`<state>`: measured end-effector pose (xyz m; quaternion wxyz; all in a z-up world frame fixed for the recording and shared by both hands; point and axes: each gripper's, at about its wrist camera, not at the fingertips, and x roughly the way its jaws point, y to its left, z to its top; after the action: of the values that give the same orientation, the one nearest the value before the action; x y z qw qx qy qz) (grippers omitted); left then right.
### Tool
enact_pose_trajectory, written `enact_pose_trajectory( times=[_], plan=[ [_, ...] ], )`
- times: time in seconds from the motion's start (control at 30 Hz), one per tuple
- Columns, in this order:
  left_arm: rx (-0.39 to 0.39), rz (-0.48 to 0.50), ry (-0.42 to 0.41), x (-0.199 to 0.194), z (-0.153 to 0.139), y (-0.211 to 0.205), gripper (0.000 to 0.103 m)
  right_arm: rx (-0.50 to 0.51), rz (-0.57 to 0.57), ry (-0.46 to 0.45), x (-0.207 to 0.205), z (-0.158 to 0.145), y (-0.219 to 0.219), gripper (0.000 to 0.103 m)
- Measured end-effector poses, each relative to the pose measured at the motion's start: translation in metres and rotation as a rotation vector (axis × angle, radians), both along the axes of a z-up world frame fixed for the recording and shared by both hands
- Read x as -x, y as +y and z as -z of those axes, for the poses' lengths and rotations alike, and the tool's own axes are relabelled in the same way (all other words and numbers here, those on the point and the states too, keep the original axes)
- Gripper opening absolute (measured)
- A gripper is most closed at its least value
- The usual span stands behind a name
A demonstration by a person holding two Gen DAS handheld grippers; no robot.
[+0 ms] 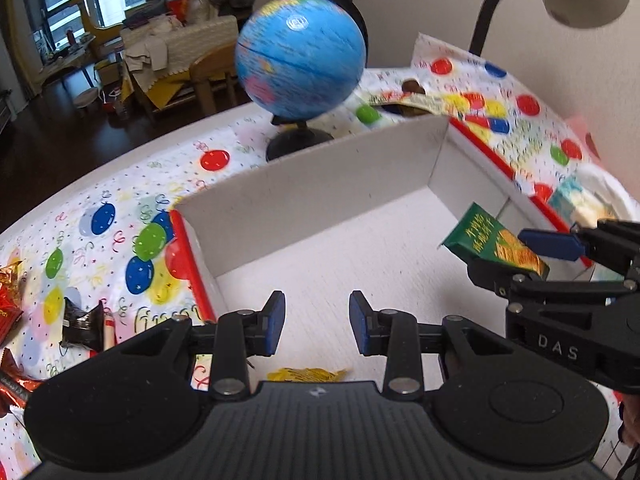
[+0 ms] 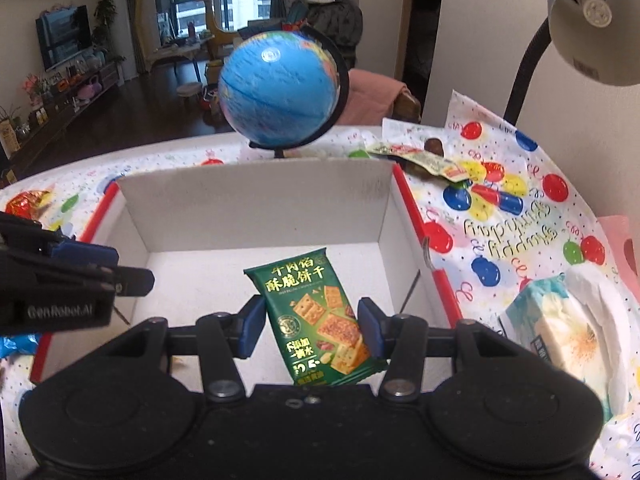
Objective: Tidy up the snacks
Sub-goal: 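Carry both packets into the red box and open both tools to release, then move both tools back over the snacks on the table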
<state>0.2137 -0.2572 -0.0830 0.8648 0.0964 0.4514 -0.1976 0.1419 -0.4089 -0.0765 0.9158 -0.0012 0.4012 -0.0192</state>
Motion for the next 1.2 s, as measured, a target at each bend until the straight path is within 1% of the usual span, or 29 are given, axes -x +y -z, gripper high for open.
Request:
enact_pose_trajectory(
  times=[0.1, 0.27, 0.4, 0.43, 0.47, 0.57, 0.7, 0.8, 0.87, 0.97, 1.2],
  plan=[
    [0.001, -0.002, 0.013, 0.000, 0.004, 0.001, 0.034, -0.005, -0.013, 0.016, -0.002, 0.004, 0.001, 0.049],
    [-0.016, -0.014, 0.022, 0.002, 0.008, 0.006, 0.034, -0.024, -0.014, 0.029, -0.001, 0.010, 0.001, 0.052],
    [-0.002, -0.034, 0.024, 0.006, 0.005, 0.013, 0.035, -0.029, -0.021, 0.018, 0.006, 0.007, 0.002, 0.064],
    [0.002, -0.038, 0.021, 0.008, 0.003, 0.015, 0.038, -0.031, -0.022, 0.011, 0.009, 0.004, 0.002, 0.064],
    [0.006, -0.041, 0.017, 0.010, 0.001, 0.016, 0.040, -0.031, -0.024, 0.006, 0.011, 0.002, 0.002, 0.064],
    [0.017, -0.041, -0.002, 0.018, -0.007, 0.019, 0.041, -0.036, -0.029, -0.009, 0.019, -0.004, 0.005, 0.066],
    [0.023, -0.049, -0.033, 0.029, -0.020, 0.023, 0.042, -0.051, -0.040, -0.038, 0.030, -0.016, 0.010, 0.071],
    [0.027, -0.070, -0.063, 0.037, -0.030, 0.029, 0.050, -0.053, -0.045, -0.061, 0.037, -0.025, 0.015, 0.074],
    [0.035, -0.086, -0.081, 0.042, -0.038, 0.034, 0.058, -0.058, -0.047, -0.077, 0.043, -0.032, 0.018, 0.075],
    [0.050, -0.108, -0.102, 0.050, -0.048, 0.043, 0.059, -0.060, -0.056, -0.101, 0.050, -0.042, 0.022, 0.078],
    [0.054, -0.160, -0.142, 0.074, -0.065, 0.066, 0.061, -0.078, -0.080, -0.135, 0.066, -0.057, 0.034, 0.086]
  ],
)
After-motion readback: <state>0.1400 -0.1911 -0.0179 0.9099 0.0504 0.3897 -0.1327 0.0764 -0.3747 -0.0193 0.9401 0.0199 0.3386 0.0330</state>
